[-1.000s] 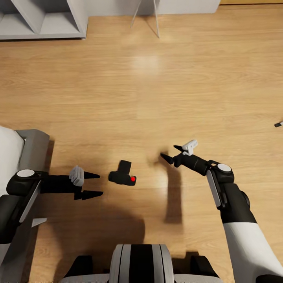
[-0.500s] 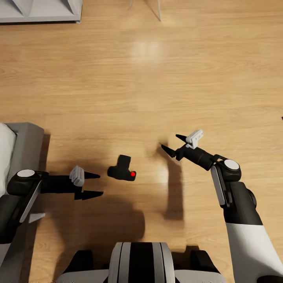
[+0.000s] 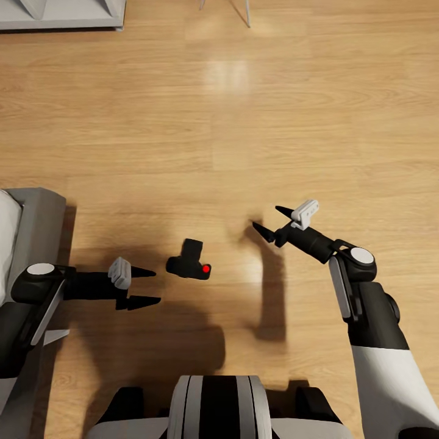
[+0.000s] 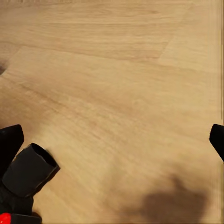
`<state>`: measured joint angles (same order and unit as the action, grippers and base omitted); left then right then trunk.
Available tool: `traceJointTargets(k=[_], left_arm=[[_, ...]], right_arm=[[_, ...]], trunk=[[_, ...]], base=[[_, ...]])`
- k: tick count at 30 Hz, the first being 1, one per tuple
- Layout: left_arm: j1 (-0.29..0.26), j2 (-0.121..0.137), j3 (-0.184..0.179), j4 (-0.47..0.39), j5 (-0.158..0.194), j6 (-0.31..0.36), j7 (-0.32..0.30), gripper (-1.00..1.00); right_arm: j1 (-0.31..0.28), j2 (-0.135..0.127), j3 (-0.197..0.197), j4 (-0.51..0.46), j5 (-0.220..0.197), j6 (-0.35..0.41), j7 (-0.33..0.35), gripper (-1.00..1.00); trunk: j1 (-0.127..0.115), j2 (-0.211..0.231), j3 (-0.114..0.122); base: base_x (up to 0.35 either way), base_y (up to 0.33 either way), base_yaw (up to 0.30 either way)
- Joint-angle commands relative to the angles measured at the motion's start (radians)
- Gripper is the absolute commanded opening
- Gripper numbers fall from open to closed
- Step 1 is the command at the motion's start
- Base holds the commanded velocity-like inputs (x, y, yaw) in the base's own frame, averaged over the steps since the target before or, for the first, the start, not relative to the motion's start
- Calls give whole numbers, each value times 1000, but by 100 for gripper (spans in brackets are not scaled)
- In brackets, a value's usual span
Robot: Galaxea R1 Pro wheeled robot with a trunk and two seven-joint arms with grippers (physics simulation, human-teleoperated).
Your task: Attach the digital camera to the camera tripod in the bedroom.
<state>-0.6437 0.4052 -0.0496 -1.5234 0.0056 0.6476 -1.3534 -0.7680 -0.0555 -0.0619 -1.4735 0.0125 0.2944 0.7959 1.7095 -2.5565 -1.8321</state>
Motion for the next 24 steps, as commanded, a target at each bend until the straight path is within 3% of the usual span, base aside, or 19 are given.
traceJointTargets(k=[1,14,24], left_arm=[[-1,0,-1,0,1,10,-3,100],[-1,0,-1,-1,1,10,-3,100],[-1,-1,-2,0,1,10,-3,100]], right_arm=[[0,0,-3,-1,1,7,5,100],[0,-1,-42,-1,5,6,-18,100],[0,-1,-25,0,68,-9,-228,100]], trunk=[[0,0,0],[6,-4,0],[11,-6,0]], base=[[0,0,0],[0,0,0],[0,0,0]])
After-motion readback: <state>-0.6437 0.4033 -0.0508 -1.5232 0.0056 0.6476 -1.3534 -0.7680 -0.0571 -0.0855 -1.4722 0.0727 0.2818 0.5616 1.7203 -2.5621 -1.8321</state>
